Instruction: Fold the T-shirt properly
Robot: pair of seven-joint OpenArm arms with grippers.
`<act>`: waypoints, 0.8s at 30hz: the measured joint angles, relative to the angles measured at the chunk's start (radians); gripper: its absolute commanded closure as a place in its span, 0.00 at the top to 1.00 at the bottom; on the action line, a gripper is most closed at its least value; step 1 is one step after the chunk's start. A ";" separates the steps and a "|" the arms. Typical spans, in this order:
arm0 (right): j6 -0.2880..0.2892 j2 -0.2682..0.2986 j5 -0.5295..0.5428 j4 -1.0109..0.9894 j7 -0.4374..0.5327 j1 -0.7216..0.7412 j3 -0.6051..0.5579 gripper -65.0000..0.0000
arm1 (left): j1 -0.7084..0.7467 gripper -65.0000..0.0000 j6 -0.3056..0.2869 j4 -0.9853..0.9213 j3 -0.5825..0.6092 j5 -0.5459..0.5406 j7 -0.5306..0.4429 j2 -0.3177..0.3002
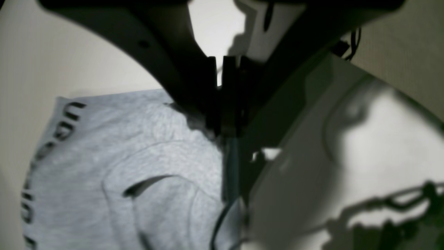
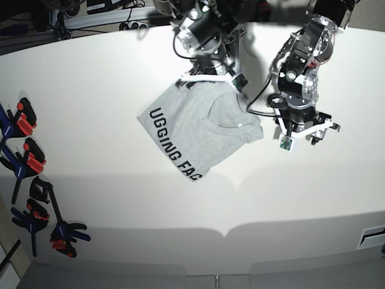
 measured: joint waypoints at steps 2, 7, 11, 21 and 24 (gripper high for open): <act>-0.013 0.016 -0.001 0.041 0.002 -0.020 0.002 0.00 | 0.000 0.47 0.000 0.000 0.000 0.000 0.000 0.000; 0.000 0.095 0.035 0.180 0.001 -0.134 0.000 0.00 | 0.000 0.47 0.000 0.000 0.000 0.004 -0.007 -0.002; 0.006 0.100 0.026 0.211 0.012 -0.152 -0.003 0.00 | 0.000 0.47 0.000 0.000 0.001 0.004 -0.025 0.002; 0.006 0.098 0.029 0.211 0.036 -0.147 -0.004 0.00 | 0.000 0.47 0.000 0.000 0.001 0.001 -0.020 -0.001; 0.006 0.097 0.027 0.211 0.020 -0.147 0.004 0.08 | 0.000 0.47 0.000 0.000 0.001 0.001 -0.021 0.000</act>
